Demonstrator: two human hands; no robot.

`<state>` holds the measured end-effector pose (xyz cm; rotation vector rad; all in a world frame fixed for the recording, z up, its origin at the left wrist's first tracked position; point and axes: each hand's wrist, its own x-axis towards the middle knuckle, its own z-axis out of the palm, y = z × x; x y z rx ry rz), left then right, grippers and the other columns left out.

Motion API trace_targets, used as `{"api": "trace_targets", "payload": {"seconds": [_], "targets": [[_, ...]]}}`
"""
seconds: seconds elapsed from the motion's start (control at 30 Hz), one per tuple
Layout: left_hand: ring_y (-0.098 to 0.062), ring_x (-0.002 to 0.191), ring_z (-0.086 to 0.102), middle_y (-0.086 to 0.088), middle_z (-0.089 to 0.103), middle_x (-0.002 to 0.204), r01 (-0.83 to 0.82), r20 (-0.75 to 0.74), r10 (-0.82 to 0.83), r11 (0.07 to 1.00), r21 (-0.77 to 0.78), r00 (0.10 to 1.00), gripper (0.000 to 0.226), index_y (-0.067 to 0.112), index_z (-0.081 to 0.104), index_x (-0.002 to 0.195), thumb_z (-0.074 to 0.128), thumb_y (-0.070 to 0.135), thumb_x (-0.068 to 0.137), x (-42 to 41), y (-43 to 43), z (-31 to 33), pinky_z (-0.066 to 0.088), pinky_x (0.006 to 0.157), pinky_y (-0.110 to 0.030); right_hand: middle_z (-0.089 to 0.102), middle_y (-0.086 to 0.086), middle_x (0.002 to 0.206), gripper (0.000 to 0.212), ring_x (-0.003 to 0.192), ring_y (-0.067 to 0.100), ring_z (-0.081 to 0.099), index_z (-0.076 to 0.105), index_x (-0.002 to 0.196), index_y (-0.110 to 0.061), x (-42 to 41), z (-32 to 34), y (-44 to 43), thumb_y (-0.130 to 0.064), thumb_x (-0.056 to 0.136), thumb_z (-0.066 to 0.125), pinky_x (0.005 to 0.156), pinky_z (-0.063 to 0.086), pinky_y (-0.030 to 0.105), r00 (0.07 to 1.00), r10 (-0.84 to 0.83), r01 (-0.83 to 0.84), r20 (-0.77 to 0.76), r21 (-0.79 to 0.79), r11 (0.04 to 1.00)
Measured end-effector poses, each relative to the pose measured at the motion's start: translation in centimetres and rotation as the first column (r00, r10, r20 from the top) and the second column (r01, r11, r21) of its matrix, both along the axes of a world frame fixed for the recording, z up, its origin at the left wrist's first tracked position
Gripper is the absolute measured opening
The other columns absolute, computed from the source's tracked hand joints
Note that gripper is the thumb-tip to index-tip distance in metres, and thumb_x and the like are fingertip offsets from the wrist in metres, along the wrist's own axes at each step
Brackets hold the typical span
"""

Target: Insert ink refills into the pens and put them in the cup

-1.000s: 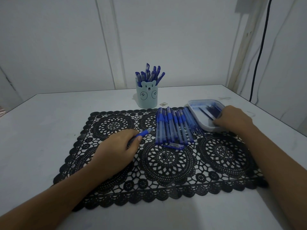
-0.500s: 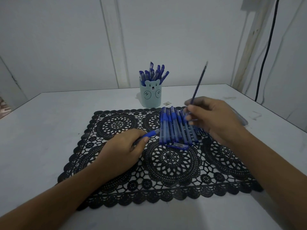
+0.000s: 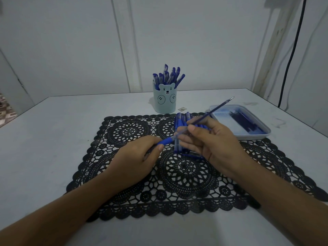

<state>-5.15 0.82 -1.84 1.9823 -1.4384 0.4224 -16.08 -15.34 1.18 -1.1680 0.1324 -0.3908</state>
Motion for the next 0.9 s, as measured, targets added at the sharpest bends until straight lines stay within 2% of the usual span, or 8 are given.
{"api": "trace_targets", "payload": {"seconds": [0.37,0.47,0.53,0.57,0.63,0.7,0.77,0.9], "targets": [[-0.007,0.062,0.048,0.009,0.054,0.067,0.003,-0.062,-0.005,0.999,-0.036,0.998,0.035,0.013,0.062,0.099,0.037,0.035,0.091,0.05,-0.02,0.12,0.038,0.055,-0.017,0.072,0.012,0.086,0.011,0.080,0.020,0.070,0.058,0.090,-0.005,-0.32,-0.07,0.43,-0.004,0.080,0.054,0.069,0.057,0.025,0.999,0.017,-0.016,0.034,-0.040,0.999],[-0.008,0.064,0.051,0.005,0.058,0.072,0.014,-0.034,-0.015,1.000,-0.017,0.999,0.034,0.012,0.062,0.100,0.038,0.035,0.092,-0.03,0.00,0.03,0.040,0.059,-0.023,0.071,0.012,0.089,0.013,0.076,0.012,0.068,0.065,0.092,-0.010,-0.47,-0.14,0.38,-0.005,0.083,0.057,0.065,0.055,0.020,0.998,-0.026,0.010,-0.054,-0.279,0.960],[-0.007,0.065,0.051,0.005,0.059,0.074,0.011,-0.015,-0.011,1.000,-0.007,1.000,0.034,0.013,0.062,0.100,0.038,0.035,0.092,-0.05,0.00,0.00,0.041,0.059,-0.024,0.070,0.008,0.086,0.015,0.069,0.006,0.061,0.069,0.093,-0.024,-0.47,-0.32,0.36,-0.015,0.082,0.061,0.061,0.050,0.018,0.991,-0.078,0.020,-0.111,-0.450,0.893],[-0.007,0.065,0.050,0.006,0.058,0.073,0.006,-0.018,-0.006,1.000,-0.009,1.000,0.034,0.013,0.062,0.100,0.037,0.035,0.092,-0.02,0.01,-0.01,0.040,0.059,-0.023,0.069,0.002,0.080,0.016,0.065,0.005,0.056,0.068,0.094,-0.028,-0.50,-0.29,0.41,-0.022,0.081,0.061,0.059,0.047,0.019,0.988,-0.089,0.023,-0.123,-0.459,0.888],[-0.008,0.066,0.049,0.008,0.056,0.071,-0.007,-0.036,0.007,1.000,-0.014,0.999,0.033,0.014,0.062,0.099,0.037,0.036,0.091,0.05,0.01,0.00,0.039,0.059,-0.021,0.063,-0.006,0.069,0.023,0.060,0.006,0.051,0.065,0.098,-0.027,-0.46,-0.04,0.36,-0.033,0.077,0.058,0.056,0.043,0.022,0.991,-0.095,0.057,-0.095,-0.338,0.939],[-0.009,0.066,0.049,0.008,0.056,0.070,-0.017,-0.035,0.016,1.000,-0.012,0.999,0.034,0.014,0.062,0.099,0.036,0.036,0.091,0.12,0.01,-0.01,0.039,0.059,-0.022,0.061,-0.005,0.063,0.023,0.055,0.007,0.049,0.060,0.096,-0.015,-0.53,0.37,0.19,-0.031,0.080,0.053,0.051,0.040,0.021,0.989,-0.148,0.144,-0.018,-0.151,0.978],[-0.010,0.066,0.049,0.007,0.056,0.070,-0.020,-0.034,0.020,1.000,-0.004,0.999,0.035,0.014,0.062,0.098,0.036,0.037,0.091,0.10,0.00,-0.03,0.039,0.060,-0.024,0.060,-0.003,0.059,0.013,0.053,0.009,0.050,0.055,0.088,-0.010,-0.74,0.63,0.08,-0.021,0.088,0.048,0.048,0.039,0.021,0.974,-0.227,0.228,0.022,-0.079,0.971],[-0.009,0.068,0.051,0.006,0.059,0.074,-0.017,-0.014,0.017,1.000,0.013,1.000,0.035,0.014,0.062,0.099,0.036,0.037,0.091,0.07,-0.02,-0.09,0.040,0.062,-0.025,0.059,-0.004,0.058,0.013,0.052,0.006,0.049,0.061,0.084,-0.008,-0.89,0.22,-0.05,-0.019,0.085,0.054,0.051,0.043,0.020,0.973,-0.222,0.197,-0.060,-0.283,0.939]]}}
